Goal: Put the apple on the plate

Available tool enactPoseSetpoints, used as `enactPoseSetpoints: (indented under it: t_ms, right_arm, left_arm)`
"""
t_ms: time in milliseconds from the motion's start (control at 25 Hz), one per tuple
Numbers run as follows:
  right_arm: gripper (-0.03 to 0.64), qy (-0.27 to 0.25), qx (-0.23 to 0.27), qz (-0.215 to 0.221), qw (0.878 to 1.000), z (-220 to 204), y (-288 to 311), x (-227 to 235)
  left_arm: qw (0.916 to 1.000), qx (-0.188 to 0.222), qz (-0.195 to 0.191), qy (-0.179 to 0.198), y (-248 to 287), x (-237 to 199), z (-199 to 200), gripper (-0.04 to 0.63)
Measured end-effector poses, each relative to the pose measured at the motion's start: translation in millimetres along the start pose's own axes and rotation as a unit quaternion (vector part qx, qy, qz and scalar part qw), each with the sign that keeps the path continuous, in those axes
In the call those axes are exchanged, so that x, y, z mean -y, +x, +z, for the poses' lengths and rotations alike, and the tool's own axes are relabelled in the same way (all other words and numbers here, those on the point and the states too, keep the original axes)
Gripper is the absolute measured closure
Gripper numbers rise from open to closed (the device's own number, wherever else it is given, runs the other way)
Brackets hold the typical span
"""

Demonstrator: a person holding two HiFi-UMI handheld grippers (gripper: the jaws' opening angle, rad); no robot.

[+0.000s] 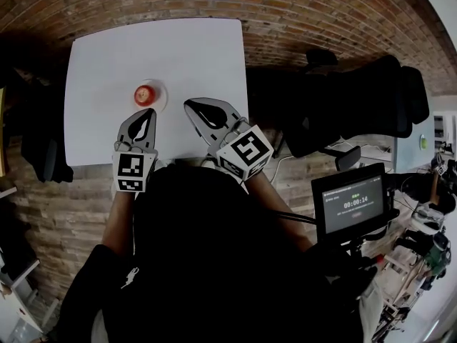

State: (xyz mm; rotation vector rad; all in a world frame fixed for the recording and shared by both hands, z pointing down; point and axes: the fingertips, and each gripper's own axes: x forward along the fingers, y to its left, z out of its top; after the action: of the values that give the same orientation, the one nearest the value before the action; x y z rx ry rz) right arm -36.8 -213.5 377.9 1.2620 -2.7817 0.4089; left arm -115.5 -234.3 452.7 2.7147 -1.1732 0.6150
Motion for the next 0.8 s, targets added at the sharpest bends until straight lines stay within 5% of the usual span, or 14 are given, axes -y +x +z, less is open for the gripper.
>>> enactPoseSetpoints:
  t_ms: [800]
  right_arm:
    - [0.614, -0.009, 0.007, -0.009, 1.000, 4, -5, 0]
  left_arm:
    - [0.9998, 0.019, 0.009, 0.006, -18, -7, 13, 0.589]
